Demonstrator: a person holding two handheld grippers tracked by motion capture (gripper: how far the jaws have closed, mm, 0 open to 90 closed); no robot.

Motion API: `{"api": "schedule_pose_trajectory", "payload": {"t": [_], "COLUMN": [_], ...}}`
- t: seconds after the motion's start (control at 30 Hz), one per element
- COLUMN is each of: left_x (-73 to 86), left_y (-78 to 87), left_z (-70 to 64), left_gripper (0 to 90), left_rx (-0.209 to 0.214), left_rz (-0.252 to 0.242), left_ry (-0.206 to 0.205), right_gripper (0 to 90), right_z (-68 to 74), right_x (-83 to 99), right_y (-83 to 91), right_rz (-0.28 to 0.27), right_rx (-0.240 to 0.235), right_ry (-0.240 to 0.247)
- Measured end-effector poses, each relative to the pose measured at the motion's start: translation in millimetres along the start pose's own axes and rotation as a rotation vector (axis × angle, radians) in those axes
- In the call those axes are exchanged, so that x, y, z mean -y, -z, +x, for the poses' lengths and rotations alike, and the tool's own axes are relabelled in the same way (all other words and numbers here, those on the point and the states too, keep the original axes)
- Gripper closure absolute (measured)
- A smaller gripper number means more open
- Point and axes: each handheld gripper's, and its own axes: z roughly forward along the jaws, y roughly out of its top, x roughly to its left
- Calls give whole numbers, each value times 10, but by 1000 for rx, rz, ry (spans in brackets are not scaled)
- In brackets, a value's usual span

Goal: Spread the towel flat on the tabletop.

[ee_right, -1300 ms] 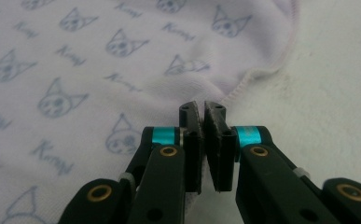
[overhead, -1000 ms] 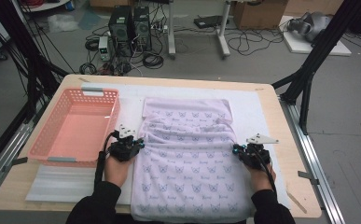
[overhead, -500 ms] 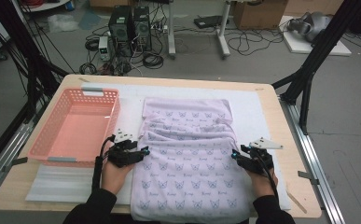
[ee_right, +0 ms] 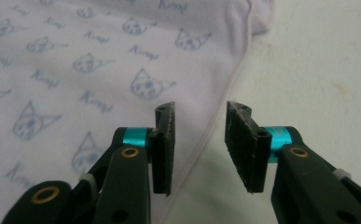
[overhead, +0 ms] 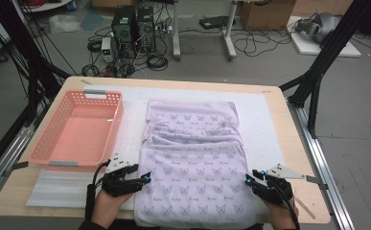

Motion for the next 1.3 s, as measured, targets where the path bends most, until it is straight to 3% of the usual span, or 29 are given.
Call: {"api": "schedule_pose_trajectory", "payload": {"t": [0.27,0.4,0.5,0.57,0.67,0.77,0.87,0.93,1.07,1.23,1.3], "left_x": [160,239,254,263,265,277,296,308,324,319,313], "left_y": [114,165,192,202,228,253,256,253,242,250,256], "left_z": [-112,-154,-143,-142,-157,-186,-184,-215,-286,-258,-240], "left_gripper": [545,609,706,736,718,514,541,579,798,862,867], "left_rx": [-28,-69,-74,-72,-83,-141,-140,-143,-118,-92,-82], "left_rz": [-7,-7,-5,-9,-3,4,-1,-6,-6,-2,-5], "left_ry": [-31,-84,-89,-80,-84,-95,-108,-119,-147,-110,-76], "right_gripper": [711,726,839,861,859,754,729,766,864,878,882], "right_z": [81,75,54,48,42,60,57,58,84,75,88], "right_x": [96,97,99,103,106,102,101,99,89,94,89], "right_y": [34,32,22,20,20,28,25,20,13,16,20], "right_rz": [38,42,37,38,37,35,37,36,47,46,45], "right_rx": [-10,-15,-48,-68,-73,-42,-47,-49,-60,-71,-61], "right_ry": [20,-3,-4,-15,-27,-9,-12,-7,-9,-21,3]}}
